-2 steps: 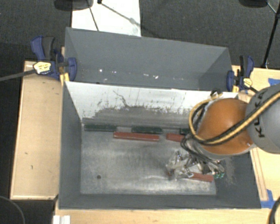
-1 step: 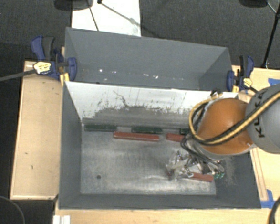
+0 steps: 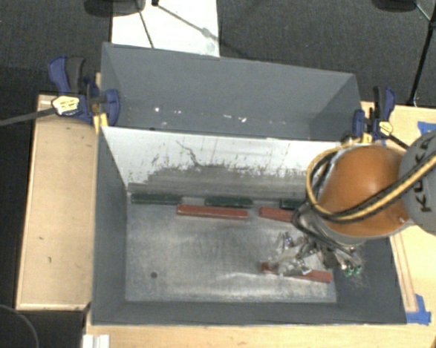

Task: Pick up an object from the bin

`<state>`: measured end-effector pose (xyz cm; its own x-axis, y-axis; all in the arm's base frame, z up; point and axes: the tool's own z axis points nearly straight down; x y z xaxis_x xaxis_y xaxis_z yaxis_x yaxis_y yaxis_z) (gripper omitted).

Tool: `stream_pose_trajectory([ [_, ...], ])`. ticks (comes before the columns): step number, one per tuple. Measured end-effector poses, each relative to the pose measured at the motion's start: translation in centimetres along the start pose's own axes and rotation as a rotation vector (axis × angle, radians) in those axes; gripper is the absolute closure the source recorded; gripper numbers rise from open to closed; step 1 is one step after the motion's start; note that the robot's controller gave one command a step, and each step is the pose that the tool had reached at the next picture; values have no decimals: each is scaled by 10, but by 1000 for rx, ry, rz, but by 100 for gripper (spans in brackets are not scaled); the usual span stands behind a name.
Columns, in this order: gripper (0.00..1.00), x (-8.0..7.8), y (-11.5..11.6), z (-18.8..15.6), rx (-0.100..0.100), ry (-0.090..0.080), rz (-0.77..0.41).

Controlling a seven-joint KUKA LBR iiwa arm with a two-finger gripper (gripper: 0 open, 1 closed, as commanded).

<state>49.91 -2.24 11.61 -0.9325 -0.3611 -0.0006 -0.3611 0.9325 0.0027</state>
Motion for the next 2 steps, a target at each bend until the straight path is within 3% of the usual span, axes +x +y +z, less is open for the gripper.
stream_pose_trajectory([
  [1, 0, 2, 0, -9, 2, -1, 4],
  [2, 0, 2, 0, -5, 2, -1, 3],
])
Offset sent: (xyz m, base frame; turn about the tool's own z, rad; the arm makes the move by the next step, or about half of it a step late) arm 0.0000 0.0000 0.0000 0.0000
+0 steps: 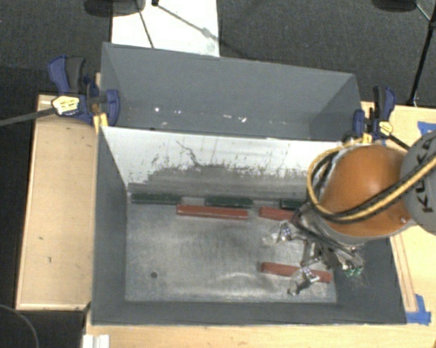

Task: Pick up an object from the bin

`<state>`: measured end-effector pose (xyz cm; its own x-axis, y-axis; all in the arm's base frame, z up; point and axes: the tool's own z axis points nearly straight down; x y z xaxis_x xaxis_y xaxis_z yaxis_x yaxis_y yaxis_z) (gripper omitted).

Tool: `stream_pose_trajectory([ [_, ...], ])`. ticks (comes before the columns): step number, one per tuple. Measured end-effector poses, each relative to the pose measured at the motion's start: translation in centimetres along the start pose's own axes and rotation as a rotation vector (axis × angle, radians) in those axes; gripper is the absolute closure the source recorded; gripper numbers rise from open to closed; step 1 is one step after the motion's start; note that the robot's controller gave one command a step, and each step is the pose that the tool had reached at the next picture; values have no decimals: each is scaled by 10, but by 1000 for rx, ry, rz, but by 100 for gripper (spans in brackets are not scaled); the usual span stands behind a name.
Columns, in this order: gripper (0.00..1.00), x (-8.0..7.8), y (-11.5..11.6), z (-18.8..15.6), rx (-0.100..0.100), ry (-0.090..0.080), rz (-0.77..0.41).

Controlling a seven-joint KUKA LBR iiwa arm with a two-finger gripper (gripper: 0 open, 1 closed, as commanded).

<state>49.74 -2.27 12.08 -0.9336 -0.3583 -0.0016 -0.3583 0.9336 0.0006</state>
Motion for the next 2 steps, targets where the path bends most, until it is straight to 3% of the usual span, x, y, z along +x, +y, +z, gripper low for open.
stream_pose_trajectory([
  [1, 0, -12, 1, -4, 0, 0, -161],
  [2, 100, -3, -2, 47, 4, -8, -288],
])
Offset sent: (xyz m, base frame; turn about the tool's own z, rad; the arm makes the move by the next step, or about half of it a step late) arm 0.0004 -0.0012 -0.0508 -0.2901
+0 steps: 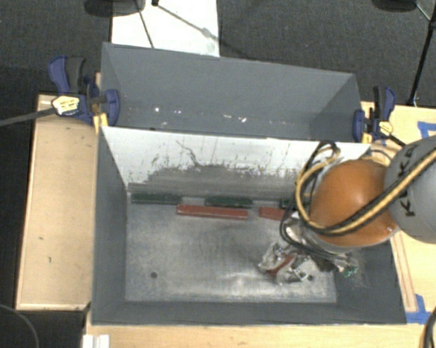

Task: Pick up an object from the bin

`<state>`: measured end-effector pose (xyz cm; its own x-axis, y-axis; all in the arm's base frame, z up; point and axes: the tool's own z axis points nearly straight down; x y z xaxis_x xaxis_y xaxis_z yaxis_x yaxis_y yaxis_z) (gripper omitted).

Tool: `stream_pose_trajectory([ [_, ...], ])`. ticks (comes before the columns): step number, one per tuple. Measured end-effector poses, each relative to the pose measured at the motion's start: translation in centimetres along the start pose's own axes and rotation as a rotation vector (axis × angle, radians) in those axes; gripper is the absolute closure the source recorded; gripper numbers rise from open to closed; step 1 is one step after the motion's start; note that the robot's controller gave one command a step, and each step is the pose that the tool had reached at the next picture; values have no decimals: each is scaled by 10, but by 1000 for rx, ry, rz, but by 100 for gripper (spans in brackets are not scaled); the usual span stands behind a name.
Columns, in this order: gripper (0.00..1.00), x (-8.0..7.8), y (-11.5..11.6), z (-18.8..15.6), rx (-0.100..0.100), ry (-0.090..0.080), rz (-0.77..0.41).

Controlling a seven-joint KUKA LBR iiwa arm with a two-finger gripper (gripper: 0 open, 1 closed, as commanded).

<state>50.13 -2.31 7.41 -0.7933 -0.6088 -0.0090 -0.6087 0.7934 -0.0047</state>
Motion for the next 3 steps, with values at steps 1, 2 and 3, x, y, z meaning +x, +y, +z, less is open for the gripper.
stream_pose_trajectory([
  [1, 100, 0, 0, 0, 0, 0, 1],
  [2, 100, -72, -46, -168, -1, 2, -136],
  [3, 100, -71, -45, -166, -5, 6, -133],
])
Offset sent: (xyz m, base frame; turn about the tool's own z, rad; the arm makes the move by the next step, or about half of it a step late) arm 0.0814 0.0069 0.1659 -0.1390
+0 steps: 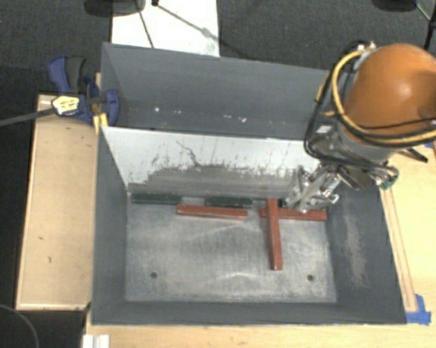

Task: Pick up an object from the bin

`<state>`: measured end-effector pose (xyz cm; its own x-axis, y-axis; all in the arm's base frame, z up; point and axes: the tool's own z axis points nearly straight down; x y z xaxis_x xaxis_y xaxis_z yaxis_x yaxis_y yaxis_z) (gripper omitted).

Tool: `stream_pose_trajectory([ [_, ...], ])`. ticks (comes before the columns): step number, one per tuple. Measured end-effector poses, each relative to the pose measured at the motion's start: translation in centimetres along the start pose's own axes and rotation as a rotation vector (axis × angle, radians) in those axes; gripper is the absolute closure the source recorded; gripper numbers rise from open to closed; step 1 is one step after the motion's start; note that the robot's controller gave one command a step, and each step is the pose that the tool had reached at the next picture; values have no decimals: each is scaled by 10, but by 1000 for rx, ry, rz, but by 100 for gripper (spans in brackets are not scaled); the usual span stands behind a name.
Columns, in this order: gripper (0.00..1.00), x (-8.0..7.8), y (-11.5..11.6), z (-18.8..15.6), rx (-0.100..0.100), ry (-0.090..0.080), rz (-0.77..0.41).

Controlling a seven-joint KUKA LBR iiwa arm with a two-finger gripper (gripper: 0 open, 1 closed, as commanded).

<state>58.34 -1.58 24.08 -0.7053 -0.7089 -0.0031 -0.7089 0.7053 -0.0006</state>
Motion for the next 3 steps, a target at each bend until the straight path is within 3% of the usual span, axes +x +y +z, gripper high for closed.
stream_pose_trajectory([
  [1, 100, 2, -2, 54, 5, -4, -7],
  [2, 0, 0, 16, 108, -1, 1, 178],
  [3, 0, 0, 16, 108, 0, 0, 179],
])
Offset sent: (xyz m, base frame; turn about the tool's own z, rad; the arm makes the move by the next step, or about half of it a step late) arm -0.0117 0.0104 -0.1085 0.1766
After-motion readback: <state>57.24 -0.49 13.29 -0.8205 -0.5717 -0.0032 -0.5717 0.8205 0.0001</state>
